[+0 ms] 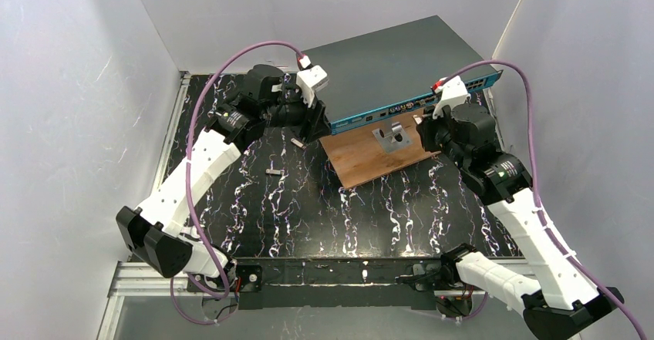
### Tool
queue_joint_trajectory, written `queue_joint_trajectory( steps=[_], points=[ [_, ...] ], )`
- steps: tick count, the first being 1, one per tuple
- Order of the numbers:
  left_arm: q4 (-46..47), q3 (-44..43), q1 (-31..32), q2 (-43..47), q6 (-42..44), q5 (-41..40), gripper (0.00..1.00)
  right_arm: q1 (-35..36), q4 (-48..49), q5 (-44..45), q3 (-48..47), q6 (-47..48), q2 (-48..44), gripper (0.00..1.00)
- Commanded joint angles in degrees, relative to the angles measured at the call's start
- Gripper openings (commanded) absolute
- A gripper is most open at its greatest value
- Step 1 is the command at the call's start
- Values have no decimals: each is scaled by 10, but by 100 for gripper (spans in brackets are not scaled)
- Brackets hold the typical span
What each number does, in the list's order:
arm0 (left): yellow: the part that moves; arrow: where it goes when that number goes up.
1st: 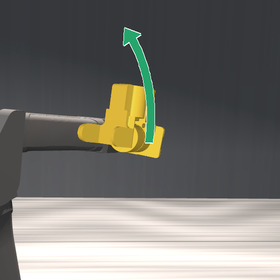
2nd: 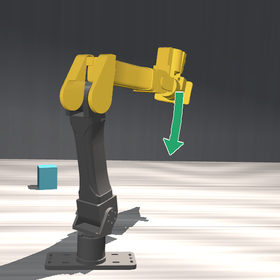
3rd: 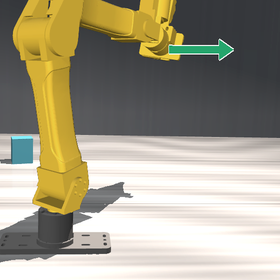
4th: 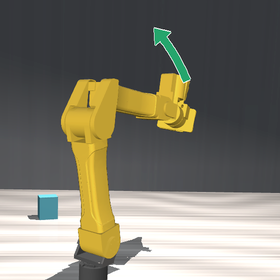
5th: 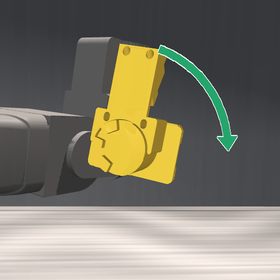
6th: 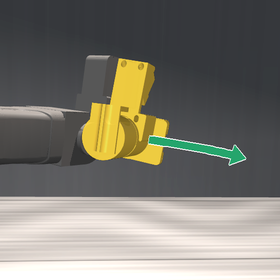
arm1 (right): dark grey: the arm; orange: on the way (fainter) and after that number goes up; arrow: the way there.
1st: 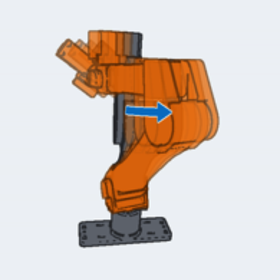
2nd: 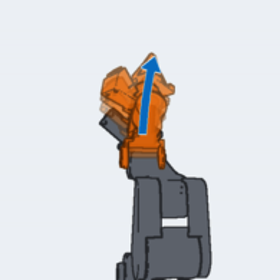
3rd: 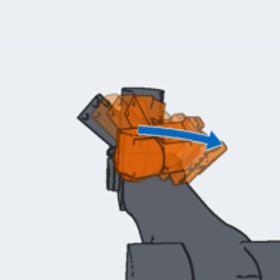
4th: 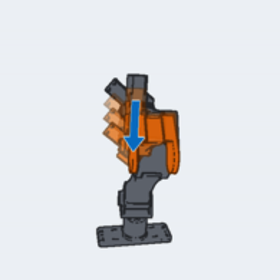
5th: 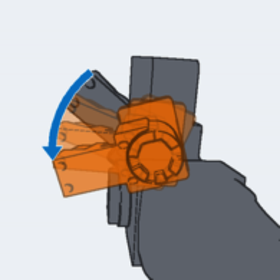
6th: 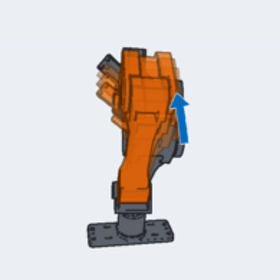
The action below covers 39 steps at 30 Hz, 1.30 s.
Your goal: Insert the plug into the switch port
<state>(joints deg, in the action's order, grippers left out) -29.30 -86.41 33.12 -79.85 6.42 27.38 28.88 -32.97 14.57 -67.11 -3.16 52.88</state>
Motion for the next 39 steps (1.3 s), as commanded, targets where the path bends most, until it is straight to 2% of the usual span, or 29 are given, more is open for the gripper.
queue_joint_trajectory(
  steps=[1,13,20,39],
  points=[
    [-22,-30,0,-4,26,20,44,-2,45,10,-27,5,-2,1],
    [-39,-30,1,-4,60,67,14,-2,52,-20,-29,11,5,1],
    [-42,-32,1,-4,68,81,0,-2,57,-7,-26,10,9,1],
    [-46,-34,1,-6,82,94,0,-2,67,7,-22,12,20,1]
  ],
)
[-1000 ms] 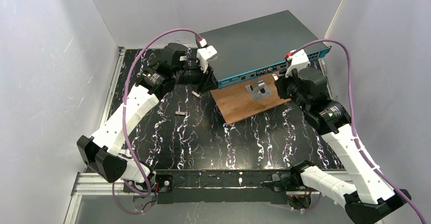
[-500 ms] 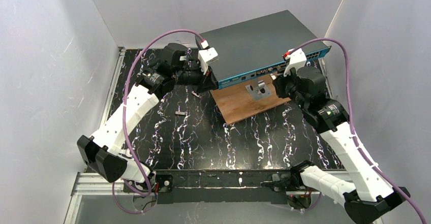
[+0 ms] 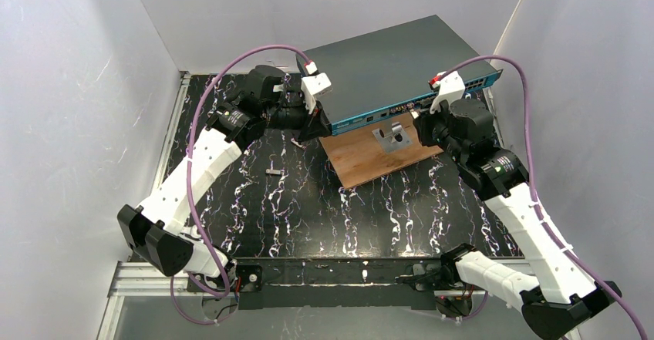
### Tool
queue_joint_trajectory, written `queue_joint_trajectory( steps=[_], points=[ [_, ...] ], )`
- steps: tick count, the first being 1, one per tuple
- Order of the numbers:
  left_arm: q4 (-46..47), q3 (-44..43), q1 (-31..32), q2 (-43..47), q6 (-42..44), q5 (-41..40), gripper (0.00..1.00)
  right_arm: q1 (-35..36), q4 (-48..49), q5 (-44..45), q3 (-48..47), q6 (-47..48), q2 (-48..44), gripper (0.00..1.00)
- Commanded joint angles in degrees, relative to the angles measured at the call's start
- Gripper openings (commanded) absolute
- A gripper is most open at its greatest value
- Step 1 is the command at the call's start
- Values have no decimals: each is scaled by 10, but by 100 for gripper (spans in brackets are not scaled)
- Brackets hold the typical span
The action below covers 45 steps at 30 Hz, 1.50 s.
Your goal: Insert the plug into the switch port
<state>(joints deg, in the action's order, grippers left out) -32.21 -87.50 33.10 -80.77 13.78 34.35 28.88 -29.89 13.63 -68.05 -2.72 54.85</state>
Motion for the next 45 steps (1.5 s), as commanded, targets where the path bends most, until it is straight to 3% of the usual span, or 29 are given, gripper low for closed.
queue_joint_trajectory(
  steps=[1,29,45],
  points=[
    [-17,-24,1,2,8,24,0,-2,38,16,-12,8,2,1],
    [-19,-27,1,-5,9,42,0,-3,47,29,-14,25,32,1],
    [-24,-23,1,-4,15,51,0,-3,30,-17,-53,25,50,1]
  ],
)
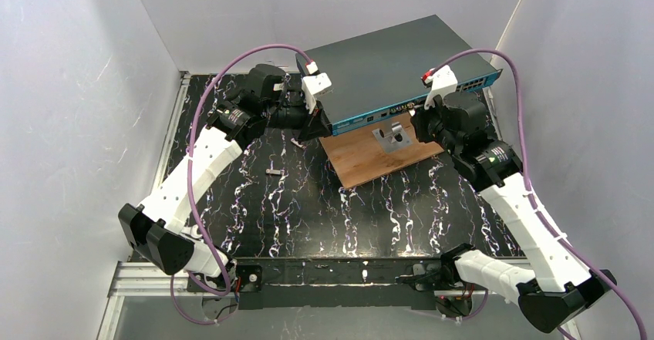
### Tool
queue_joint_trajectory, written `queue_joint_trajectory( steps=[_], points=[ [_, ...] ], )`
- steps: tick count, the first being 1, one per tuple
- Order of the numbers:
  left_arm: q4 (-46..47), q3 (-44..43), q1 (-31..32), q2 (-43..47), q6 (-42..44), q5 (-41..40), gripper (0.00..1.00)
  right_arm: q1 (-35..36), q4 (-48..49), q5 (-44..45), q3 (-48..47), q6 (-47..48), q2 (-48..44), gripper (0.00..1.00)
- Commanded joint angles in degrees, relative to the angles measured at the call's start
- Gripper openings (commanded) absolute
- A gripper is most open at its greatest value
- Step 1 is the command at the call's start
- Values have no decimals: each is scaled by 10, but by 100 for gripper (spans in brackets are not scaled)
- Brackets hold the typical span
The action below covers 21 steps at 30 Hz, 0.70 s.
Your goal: Insert the plug into the switch port
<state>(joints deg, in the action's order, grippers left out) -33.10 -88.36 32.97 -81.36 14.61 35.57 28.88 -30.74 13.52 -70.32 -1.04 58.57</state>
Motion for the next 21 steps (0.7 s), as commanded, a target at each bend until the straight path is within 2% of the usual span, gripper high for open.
queue_joint_trajectory(
  steps=[1,21],
  points=[
    [-15,-14,3,2,7,39,0,-3,38,-17,-31,9,13,1],
    [-32,-19,3,-3,20,35,0,-3,43,-19,-60,8,28,1]
  ],
)
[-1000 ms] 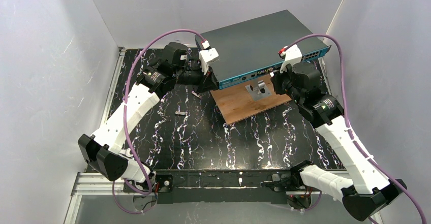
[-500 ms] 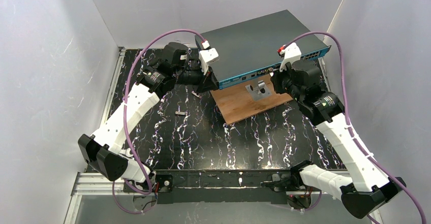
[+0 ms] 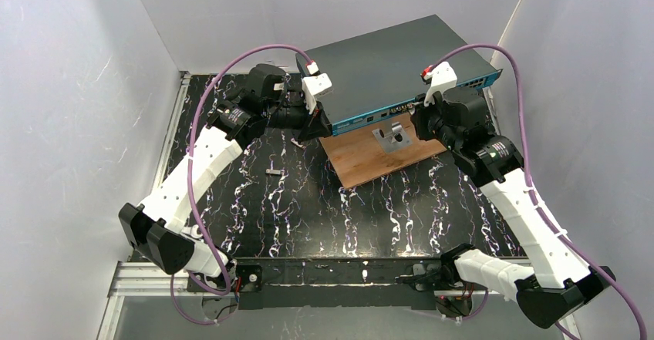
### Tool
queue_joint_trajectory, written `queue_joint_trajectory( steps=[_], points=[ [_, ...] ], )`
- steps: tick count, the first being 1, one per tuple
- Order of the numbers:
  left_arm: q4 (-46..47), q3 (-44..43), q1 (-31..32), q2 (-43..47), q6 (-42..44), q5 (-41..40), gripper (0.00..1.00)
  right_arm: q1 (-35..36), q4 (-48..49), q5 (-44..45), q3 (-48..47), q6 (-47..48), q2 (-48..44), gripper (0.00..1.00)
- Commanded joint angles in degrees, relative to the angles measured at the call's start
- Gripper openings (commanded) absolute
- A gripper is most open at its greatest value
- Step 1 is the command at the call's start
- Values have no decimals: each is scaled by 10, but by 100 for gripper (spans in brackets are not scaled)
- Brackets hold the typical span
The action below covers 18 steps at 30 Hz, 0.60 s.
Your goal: Insert the plug into the switch port
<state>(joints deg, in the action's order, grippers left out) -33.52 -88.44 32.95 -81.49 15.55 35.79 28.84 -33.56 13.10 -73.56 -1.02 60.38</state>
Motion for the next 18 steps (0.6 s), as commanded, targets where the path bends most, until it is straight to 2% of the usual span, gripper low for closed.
queue_joint_trajectory(
  steps=[1,18],
  points=[
    [-28,-19,4,-3,11,32,0,-3,72,-16,-28,8,11,1],
    [-37,-27,4,-7,15,30,0,-3,96,-22,-23,29,9,1]
  ],
)
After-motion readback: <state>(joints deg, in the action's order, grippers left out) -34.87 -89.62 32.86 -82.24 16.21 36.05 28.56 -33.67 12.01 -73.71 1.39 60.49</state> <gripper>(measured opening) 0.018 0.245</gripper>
